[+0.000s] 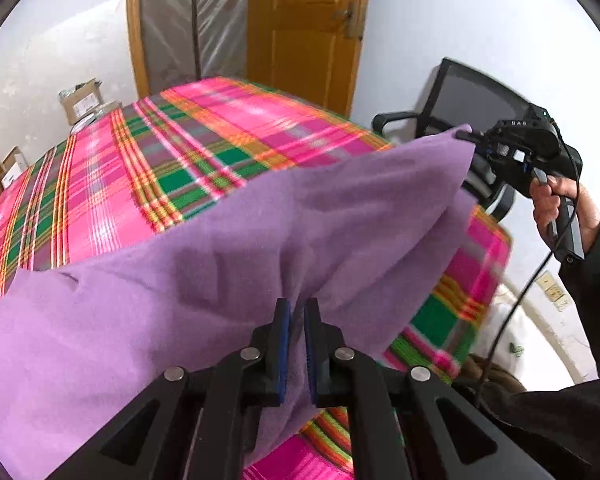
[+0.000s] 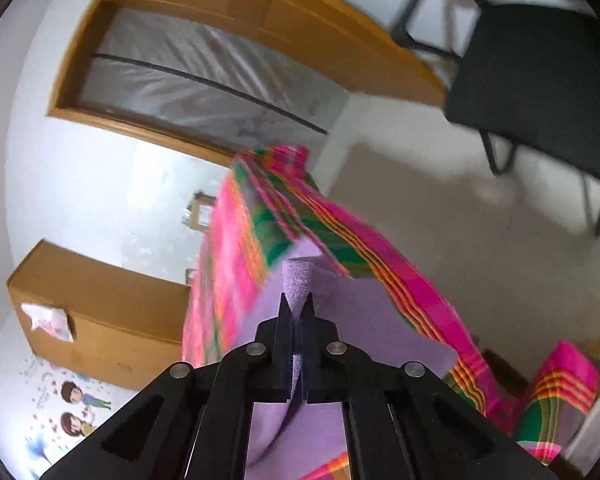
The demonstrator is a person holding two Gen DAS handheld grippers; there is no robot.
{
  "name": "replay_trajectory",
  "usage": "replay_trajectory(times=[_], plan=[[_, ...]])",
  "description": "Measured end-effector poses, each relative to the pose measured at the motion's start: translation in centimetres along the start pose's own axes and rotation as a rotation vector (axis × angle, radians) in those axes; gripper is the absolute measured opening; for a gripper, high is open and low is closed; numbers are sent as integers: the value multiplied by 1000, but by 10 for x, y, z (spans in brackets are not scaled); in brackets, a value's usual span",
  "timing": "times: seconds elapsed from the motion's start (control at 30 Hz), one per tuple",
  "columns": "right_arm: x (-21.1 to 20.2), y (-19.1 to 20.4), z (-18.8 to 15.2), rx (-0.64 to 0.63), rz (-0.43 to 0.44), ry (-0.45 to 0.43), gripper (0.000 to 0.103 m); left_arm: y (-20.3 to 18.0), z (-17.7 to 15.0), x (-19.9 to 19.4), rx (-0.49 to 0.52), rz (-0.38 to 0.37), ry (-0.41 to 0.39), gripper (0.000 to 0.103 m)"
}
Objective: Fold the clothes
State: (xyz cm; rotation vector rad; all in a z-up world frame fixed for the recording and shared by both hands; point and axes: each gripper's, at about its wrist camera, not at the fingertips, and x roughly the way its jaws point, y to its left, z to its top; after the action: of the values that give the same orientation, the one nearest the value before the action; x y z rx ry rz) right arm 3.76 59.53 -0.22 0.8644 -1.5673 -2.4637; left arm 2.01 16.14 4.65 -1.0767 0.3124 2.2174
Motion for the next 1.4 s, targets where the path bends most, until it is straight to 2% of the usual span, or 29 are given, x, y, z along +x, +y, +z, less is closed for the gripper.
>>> replay_trajectory(times=[0.13, 0.2, 0.33, 0.4, 0.5, 0.67, 0.73, 0.87, 0.93, 1.07, 1.2, 1.3, 1.33, 1.4], plan=[[-36, 33, 9, -95, 42, -68, 2, -11, 0, -6, 29, -63, -8, 7], [-43, 27, 12, -105, -1, -75, 2, -16, 0, -4, 38, -95, 3, 7], [-27, -16, 12, -43, -102, 7, 3, -20, -6, 10, 33, -103, 42, 7], [-14, -42, 11, 17, -145, 60, 6, -18, -7, 13, 27, -97, 48, 7], [-8, -64, 6, 66, -148, 90, 11, -7, -8, 13, -8, -90, 47, 7], [-25, -73, 8, 100, -237, 2, 26, 10, -11, 13, -81, -79, 46, 7], [-32, -68, 14, 78, -266, -42, 26, 16, -11, 11, -105, -71, 32, 7], [-21, -18, 6, -160, -242, -35, 27, 31, -12, 5, -159, -32, 9, 7], [-7, 13, -7, -284, -215, 6, 27, 45, -15, -1, -198, 3, -11, 7], [39, 74, -48, -534, -155, 189, 27, 84, -26, -12, -312, 82, -33, 7], [92, 131, -109, -772, -92, 371, 27, 123, -45, -25, -423, 149, -38, 7], [126, 166, -146, -936, -49, 446, 27, 139, -56, -34, -458, 180, -45, 7], [139, 177, -157, -992, -37, 467, 33, 143, -59, -36, -467, 188, -46, 7], [164, 199, -180, -1093, 6, 529, 35, 149, -65, -39, -480, 200, -46, 7]])
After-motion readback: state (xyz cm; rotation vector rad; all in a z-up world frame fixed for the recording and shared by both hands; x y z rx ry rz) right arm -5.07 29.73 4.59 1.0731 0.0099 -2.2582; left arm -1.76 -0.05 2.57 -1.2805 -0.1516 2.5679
